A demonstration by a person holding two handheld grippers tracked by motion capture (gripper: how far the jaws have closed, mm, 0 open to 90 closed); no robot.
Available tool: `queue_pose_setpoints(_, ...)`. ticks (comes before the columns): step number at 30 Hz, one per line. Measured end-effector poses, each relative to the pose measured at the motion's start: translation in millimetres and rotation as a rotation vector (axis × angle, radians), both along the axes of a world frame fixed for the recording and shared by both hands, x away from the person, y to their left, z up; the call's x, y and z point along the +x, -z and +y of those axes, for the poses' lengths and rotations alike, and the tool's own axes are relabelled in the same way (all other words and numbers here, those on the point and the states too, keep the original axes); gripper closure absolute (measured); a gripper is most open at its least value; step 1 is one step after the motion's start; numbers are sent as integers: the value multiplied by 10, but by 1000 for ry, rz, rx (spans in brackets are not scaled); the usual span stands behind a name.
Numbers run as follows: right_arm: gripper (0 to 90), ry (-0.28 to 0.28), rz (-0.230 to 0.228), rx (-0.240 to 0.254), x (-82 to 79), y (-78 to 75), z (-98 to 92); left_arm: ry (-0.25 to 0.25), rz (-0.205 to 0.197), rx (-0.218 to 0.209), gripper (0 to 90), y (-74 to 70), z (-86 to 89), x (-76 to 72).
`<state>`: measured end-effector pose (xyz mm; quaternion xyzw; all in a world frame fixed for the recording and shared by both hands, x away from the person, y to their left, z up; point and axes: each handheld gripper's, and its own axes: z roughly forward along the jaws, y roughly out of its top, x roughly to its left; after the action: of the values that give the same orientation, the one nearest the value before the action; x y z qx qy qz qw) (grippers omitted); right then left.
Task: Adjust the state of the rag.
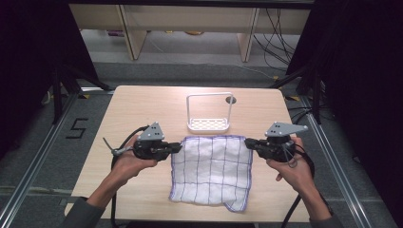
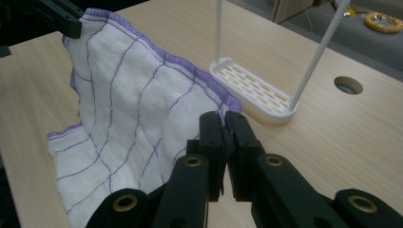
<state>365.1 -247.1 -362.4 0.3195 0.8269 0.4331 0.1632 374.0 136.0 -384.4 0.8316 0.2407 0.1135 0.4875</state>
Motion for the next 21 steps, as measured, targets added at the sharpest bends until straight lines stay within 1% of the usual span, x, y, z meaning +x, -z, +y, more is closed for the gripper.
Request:
queue_pose_setpoints(1, 866, -9, -23, -8, -34, -66, -6, 4, 2, 4, 851, -57, 21, -38)
queue_pose_setpoints(2, 866, -12, -25, -5, -78, -125, -1, 6, -1, 2, 850, -107, 39, -80)
queue_pose_setpoints(3, 866, -24, -42, -3, -109, -181, -4, 20, 0, -12, 850, -156, 59, -120)
queue_pose_setpoints(4, 866, -32, -57, 2, -152, -238, -4, 23, -2, -24, 850, -211, 75, -176)
queue_pose_setpoints(5, 866, -46, -68, 11, -199, -291, 1, 34, -5, -29, 850, -271, 90, -235)
queue_pose_setpoints(6, 866, -42, -79, 16, -262, -350, 7, 47, -19, -38, 850, -345, 104, -312)
queue_pose_setpoints(7, 866, -59, -91, 24, -326, -424, 8, 54, -26, -46, 850, -387, 112, -357)
queue_pose_setpoints(8, 866, -58, -106, 28, -372, -470, 7, 60, -37, -43, 850, -450, 127, -419)
queue_pose_setpoints(10, 866, -83, -130, 42, -479, -582, 10, 75, -48, -56, 849, -566, 155, -530)
queue_pose_setpoints(11, 866, -88, -132, 49, -537, -638, 9, 81, -50, -64, 849, -622, 168, -581)
queue_pose_setpoints(12, 866, -87, -156, 58, -582, -687, 10, 89, -54, -74, 849, -677, 184, -625)
queue_pose_setpoints(13, 866, -94, -154, 69, -631, -739, 7, 94, -63, -80, 849, -734, 204, -662)
queue_pose_setpoints(14, 867, -102, -169, 72, -667, -789, 0, 94, -66, -89, 849, -804, 228, -709)
queue_pose_setpoints(15, 866, -109, -162, 80, -716, -847, -8, 95, -71, -90, 848, -843, 241, -734)
queue_pose_setpoints(16, 866, -113, -171, 76, -735, -883, -19, 94, -80, -87, 848, -890, 257, -758)
queue_pose_setpoints(17, 866, -120, -155, 100, -761, -911, -14, 91, -85, -82, 848, -927, 270, -773)
queue_pose_setpoints(18, 866, -118, -149, 107, -780, -941, -22, 90, -77, -84, 847, -946, 278, -775)
queue_pose_setpoints(19, 866, -119, -163, 118, -770, -948, -17, 86, -73, -84, 846, -947, 280, -757)
queue_pose_setpoints(20, 866, -123, -166, 106, -748, -949, -20, 76, -65, -82, 845, -929, 278, -725)
queue_pose_setpoints(21, 866, -114, -161, 110, -714, -927, -14, 68, -49, -76, 844, -893, 274, -676)
